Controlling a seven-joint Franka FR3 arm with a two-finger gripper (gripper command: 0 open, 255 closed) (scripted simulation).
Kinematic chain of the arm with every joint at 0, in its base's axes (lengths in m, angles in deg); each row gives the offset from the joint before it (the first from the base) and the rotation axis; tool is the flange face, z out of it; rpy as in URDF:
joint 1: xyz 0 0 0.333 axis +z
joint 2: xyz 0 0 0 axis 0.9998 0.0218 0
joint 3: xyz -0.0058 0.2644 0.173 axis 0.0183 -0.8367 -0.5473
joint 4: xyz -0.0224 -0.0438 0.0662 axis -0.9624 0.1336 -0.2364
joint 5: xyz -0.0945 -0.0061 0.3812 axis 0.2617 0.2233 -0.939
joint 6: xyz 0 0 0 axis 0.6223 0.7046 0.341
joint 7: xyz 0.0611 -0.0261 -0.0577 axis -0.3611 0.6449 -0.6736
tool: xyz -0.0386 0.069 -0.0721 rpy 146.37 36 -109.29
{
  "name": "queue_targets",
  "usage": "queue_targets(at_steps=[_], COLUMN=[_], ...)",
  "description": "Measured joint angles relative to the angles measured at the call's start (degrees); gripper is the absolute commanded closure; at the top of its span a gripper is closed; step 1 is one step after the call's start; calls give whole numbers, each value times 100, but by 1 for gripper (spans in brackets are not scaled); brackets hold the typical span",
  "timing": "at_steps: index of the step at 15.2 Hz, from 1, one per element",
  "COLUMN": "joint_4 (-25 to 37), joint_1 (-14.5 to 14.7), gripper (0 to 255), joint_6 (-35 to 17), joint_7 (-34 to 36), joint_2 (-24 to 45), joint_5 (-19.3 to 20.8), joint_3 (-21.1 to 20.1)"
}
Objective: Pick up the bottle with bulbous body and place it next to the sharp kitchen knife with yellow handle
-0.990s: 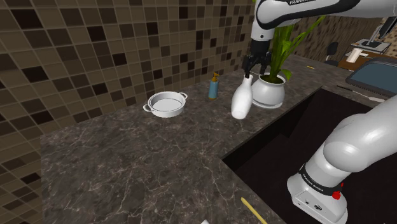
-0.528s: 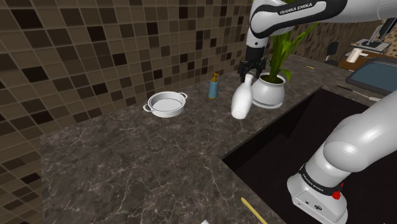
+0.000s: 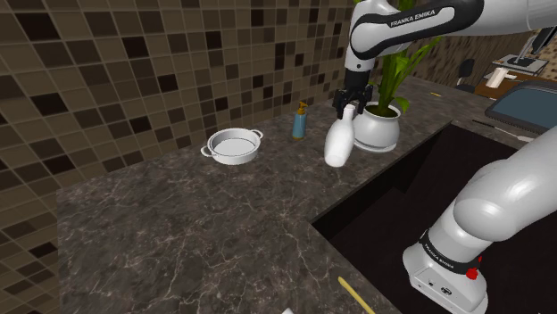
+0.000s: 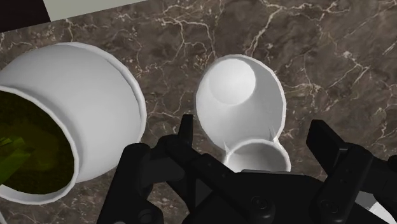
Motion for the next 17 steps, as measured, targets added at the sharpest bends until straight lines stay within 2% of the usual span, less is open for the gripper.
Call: queue_targets(at_steps=[1, 11, 17], joint_4=[0, 6, 315], joint_1=[0, 3, -1], gripper=[255, 255, 255], joint_6=[0, -3, 377], joint_7=[0, -1, -12], joint_2=[0, -6, -62], joint_5=[0, -7, -2], joint_3=[0, -3, -8])
